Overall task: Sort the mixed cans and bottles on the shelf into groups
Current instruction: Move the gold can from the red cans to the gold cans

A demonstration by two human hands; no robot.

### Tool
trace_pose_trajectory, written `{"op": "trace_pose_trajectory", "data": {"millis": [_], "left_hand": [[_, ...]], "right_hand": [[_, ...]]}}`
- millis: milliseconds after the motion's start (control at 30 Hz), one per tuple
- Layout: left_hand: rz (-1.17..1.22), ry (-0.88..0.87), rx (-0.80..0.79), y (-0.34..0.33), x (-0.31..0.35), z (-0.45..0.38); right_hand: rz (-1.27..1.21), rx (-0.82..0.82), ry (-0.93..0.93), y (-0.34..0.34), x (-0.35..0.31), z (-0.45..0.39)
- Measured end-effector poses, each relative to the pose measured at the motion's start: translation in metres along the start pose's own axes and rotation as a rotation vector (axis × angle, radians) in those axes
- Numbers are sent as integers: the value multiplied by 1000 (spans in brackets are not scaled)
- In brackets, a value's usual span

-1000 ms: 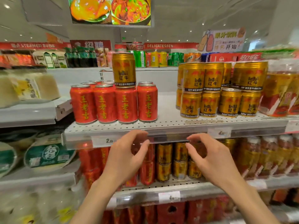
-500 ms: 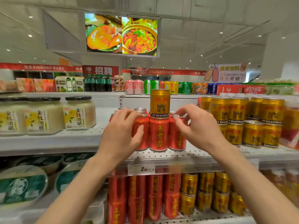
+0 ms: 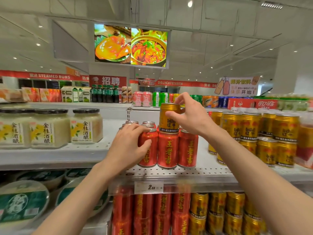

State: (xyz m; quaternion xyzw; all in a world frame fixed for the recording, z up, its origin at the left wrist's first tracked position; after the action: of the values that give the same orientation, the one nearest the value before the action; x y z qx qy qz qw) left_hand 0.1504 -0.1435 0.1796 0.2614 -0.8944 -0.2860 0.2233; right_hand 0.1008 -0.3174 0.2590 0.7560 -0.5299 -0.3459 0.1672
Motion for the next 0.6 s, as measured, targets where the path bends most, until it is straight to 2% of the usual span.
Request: {"op": "trace_pose_trajectory", "data": {"millis": [300, 600], "left_hand": [[167, 47, 31, 1, 12, -1], [510, 2, 25, -19, 43, 21]], "right_hand": [[-334, 163, -114, 29, 19, 18], [-601, 135, -263, 22, 38, 94]]}}
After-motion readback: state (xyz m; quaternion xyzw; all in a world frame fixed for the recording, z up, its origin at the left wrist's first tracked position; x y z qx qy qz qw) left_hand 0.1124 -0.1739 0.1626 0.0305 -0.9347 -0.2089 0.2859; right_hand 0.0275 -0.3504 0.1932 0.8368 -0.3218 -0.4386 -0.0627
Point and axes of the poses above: each hand's wrist, its own z-axis away from the middle knuckle, its own y-axis out of the back of the hand, x = y × z, the point moved 10 cm from there along -z, towards the middle knuckle, and after that the axes turned 2 degrees about -z, right-handed, at the moved point
